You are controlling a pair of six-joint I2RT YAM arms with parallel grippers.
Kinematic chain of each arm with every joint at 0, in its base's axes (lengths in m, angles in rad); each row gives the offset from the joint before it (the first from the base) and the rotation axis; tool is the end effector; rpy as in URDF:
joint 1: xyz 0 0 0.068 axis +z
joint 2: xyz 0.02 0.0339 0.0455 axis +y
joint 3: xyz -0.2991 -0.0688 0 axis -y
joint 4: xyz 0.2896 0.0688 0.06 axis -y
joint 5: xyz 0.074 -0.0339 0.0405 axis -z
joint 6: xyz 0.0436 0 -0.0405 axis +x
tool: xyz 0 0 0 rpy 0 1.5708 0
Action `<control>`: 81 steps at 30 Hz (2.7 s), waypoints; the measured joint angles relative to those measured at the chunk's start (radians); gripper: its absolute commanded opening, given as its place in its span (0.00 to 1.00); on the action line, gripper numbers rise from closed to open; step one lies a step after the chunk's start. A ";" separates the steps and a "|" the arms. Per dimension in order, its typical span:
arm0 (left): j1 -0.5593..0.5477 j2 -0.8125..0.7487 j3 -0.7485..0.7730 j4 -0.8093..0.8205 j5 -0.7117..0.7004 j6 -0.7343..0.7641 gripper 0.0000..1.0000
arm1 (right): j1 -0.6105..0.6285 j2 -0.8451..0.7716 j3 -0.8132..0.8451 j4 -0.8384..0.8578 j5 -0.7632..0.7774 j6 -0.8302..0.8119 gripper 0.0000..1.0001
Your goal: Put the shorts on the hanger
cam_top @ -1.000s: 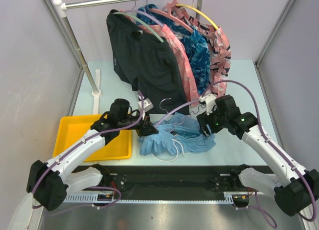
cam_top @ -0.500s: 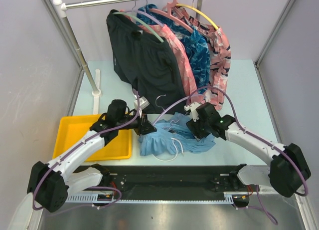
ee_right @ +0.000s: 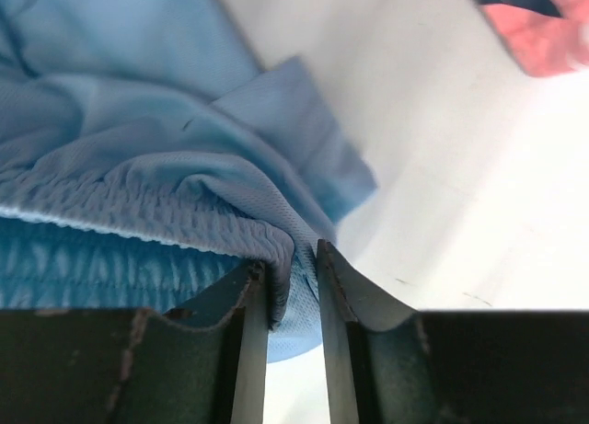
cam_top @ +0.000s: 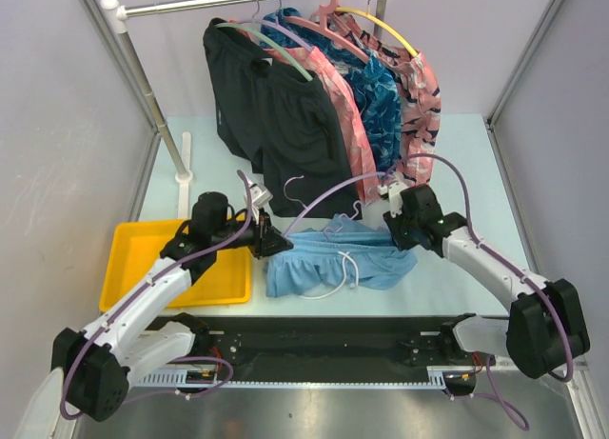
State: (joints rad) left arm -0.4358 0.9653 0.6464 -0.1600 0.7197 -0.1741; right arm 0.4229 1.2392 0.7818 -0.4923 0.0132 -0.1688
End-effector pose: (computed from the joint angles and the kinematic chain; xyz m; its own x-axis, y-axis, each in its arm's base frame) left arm 0.2039 -0.1267 0.2764 -0.5583 0.1163 -0.8215 0.7626 0.4619 -0.4529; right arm 0.2532 0.1133 0.2266 -0.6633 -0.4827 -0.5718 -0.5222 0.8459 -0.1083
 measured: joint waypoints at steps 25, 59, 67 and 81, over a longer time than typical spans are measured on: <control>0.024 -0.064 0.101 -0.369 0.137 0.759 0.00 | -0.428 0.070 0.130 -0.148 -0.411 0.021 0.00; -0.152 0.174 0.277 -0.399 -0.118 0.908 0.00 | -0.430 -0.091 0.255 -0.287 -0.247 -0.019 0.00; -0.056 0.092 0.279 -0.353 0.041 0.773 0.00 | -0.447 -0.048 0.237 -0.229 -0.311 -0.014 0.00; -0.043 0.028 0.277 -0.277 0.121 0.579 0.00 | -0.447 0.012 0.206 -0.125 -0.372 0.060 0.00</control>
State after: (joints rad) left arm -0.4789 0.9932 0.9234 -0.4366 0.8402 0.4053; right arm -0.0246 1.2514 0.9878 -0.6170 -0.3584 -0.1089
